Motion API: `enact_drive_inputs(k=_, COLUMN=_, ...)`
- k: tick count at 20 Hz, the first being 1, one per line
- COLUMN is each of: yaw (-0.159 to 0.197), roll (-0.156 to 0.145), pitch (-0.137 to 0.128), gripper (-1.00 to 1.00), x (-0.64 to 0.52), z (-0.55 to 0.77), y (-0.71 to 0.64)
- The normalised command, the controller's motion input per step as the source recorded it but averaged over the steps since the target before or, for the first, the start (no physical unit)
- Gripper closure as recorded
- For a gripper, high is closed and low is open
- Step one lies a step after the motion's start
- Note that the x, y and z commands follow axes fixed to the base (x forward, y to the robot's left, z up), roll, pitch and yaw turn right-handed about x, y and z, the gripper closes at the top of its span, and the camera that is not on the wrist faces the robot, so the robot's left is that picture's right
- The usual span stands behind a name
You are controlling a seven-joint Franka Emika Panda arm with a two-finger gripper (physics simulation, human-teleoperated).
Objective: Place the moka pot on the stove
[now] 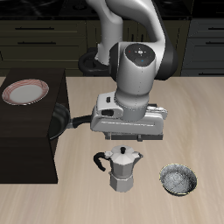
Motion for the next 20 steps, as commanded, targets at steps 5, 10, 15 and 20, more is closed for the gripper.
enact_drive_inputs(k=5, yaw=0.01, roll=-0.001, pitch=-0.002, gripper=-1.0, x=0.06, z=-0.09, y=-0.09)
enact_drive_inputs(k=10, yaw=0.0, roll=-0.01, pitch=0.01, gripper=-1.0, x=0.06, z=-0.11, y=-0.04)
enact_drive_inputs(k=15, yaw=-0.001, roll=-0.002, pitch=0.016, gripper=-1.0, x=0.03, z=-0.16, y=0.02)
enact_drive_inputs(k=20, yaw=-0.003, roll=0.003, pitch=0.017, gripper=-1.0, x=0.03, z=-0.15, y=0.01)
